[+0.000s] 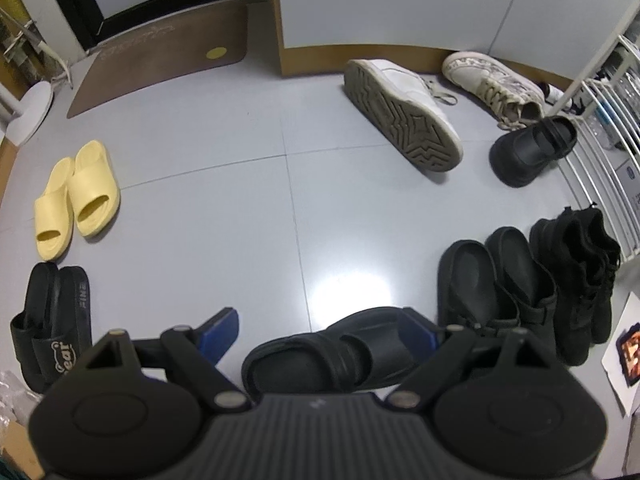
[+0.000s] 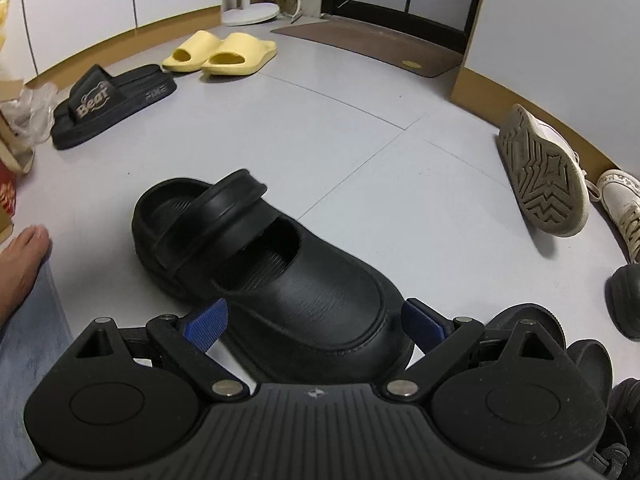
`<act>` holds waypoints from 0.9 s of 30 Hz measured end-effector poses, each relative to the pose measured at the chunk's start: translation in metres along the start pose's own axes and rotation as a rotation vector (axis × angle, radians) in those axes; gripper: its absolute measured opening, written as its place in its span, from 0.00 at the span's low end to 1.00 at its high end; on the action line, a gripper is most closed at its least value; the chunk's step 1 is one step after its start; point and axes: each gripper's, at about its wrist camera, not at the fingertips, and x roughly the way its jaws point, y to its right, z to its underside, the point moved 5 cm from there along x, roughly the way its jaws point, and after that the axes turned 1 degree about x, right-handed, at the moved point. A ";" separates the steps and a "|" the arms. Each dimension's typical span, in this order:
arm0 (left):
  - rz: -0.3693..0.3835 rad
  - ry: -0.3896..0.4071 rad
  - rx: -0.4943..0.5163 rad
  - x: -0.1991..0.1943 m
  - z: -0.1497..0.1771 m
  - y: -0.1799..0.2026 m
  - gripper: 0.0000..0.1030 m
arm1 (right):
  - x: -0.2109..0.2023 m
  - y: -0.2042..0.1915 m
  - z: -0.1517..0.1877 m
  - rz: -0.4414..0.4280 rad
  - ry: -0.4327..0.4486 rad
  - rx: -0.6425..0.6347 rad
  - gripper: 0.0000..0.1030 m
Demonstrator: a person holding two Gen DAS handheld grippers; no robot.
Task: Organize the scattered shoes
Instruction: 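Grasp the black platform clog's heel with the right tool, then lift and set the black platform clog beside the grey clogs with the right tool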
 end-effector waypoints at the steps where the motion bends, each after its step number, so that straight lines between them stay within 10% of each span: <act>1: 0.000 -0.002 0.009 0.000 0.001 0.001 0.86 | 0.002 -0.001 0.000 0.011 -0.001 -0.004 0.88; 14: 0.006 -0.029 0.025 0.001 0.009 0.004 0.86 | -0.006 -0.008 0.002 -0.041 -0.047 -0.002 0.90; 19: 0.159 -0.069 -0.091 0.002 0.010 0.003 0.86 | -0.012 -0.010 0.003 -0.069 -0.077 -0.006 0.89; 27: 0.116 -0.051 -0.102 0.002 0.008 -0.003 0.86 | 0.010 -0.007 -0.001 0.041 -0.027 -0.010 0.96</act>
